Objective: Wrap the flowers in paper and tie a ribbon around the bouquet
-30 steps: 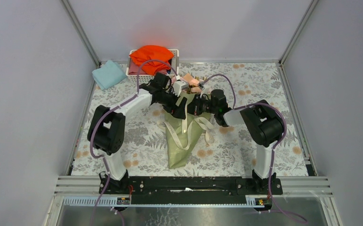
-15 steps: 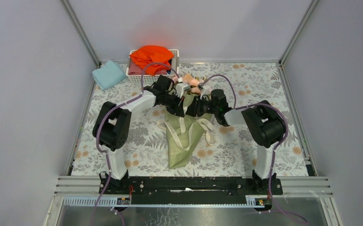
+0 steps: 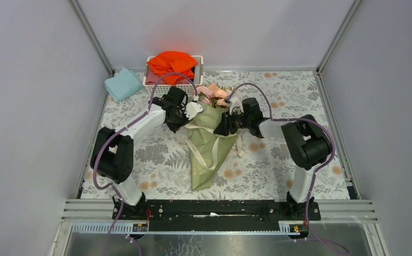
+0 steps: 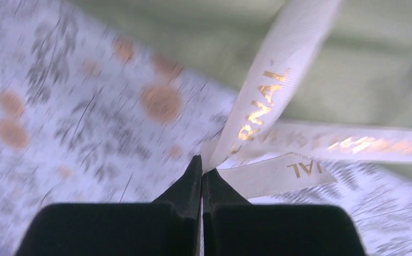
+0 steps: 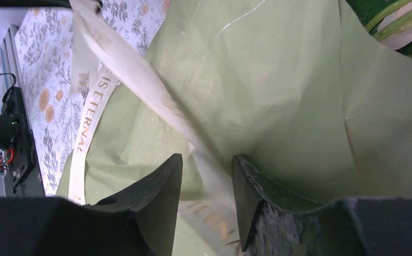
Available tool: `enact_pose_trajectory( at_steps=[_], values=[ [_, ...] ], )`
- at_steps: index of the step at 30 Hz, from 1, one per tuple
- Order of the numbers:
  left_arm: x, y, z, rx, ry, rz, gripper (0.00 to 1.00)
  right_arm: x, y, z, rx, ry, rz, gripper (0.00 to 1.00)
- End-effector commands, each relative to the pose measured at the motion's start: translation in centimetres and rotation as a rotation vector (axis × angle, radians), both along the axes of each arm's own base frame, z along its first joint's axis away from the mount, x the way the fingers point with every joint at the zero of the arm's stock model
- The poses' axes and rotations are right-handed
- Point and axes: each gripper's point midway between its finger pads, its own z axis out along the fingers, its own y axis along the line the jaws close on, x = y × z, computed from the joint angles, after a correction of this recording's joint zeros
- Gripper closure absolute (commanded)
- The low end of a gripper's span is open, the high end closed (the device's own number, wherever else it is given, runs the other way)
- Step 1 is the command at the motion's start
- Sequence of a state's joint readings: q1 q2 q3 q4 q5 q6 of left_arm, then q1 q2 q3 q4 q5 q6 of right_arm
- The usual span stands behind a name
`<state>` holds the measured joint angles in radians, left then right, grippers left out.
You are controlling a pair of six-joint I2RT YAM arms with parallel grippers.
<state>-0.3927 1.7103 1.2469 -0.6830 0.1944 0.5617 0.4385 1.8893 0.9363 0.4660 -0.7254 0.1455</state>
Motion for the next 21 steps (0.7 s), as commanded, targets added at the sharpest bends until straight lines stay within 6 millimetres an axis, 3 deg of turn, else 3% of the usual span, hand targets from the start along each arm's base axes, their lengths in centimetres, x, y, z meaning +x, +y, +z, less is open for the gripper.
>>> enact_pose_trajectory(
  at_steps=[1,4,7,8,11,12,14,16,17,18,21],
  values=[
    [-0.7,9.2,1.6,0.439,-0.032,0.017,1.0,0.5,0.3,1.4,-0.003,-0.047,0.063,0.52],
    [-3.7,11.4,0.4,0.536,0.06,-0.035,1.0,0.3,0.6,1.5,0.006,-0.039,0.088,0.52],
    [-7.3,10.4,-2.0,0.477,0.18,-0.138,1.0,0.1,0.7,1.6,0.011,-0.035,0.112,0.52],
    [-8.2,10.0,-2.6,0.452,0.213,-0.172,0.91,0.0,0.8,1.7,0.011,-0.036,0.12,0.52],
    [-8.8,9.1,-2.5,0.406,0.237,-0.234,0.4,0.0,0.8,1.9,0.008,-0.034,0.133,0.52],
    [-8.3,9.0,-2.0,0.405,0.223,-0.239,0.3,0.0,0.9,2.1,0.01,-0.037,0.138,0.53],
    [-6.6,8.4,-0.4,0.392,0.163,-0.242,0.22,-0.1,0.9,2.4,0.014,-0.037,0.148,0.53],
    [-4.7,6.5,2.1,0.316,0.102,-0.249,0.14,-0.2,1.0,2.6,0.019,-0.041,0.156,0.53],
    [-4.1,4.9,3.5,0.242,0.078,-0.27,0.03,-0.3,1.0,2.7,0.02,-0.041,0.161,0.53],
    [-4.0,3.0,4.6,0.168,0.061,-0.308,0.02,-0.4,1.0,2.8,0.018,-0.039,0.165,0.53],
    [-5.8,-2.7,5.2,0.005,0.047,-0.521,0.01,-0.5,0.8,3.4,0.018,-0.069,0.197,0.51]
  ],
)
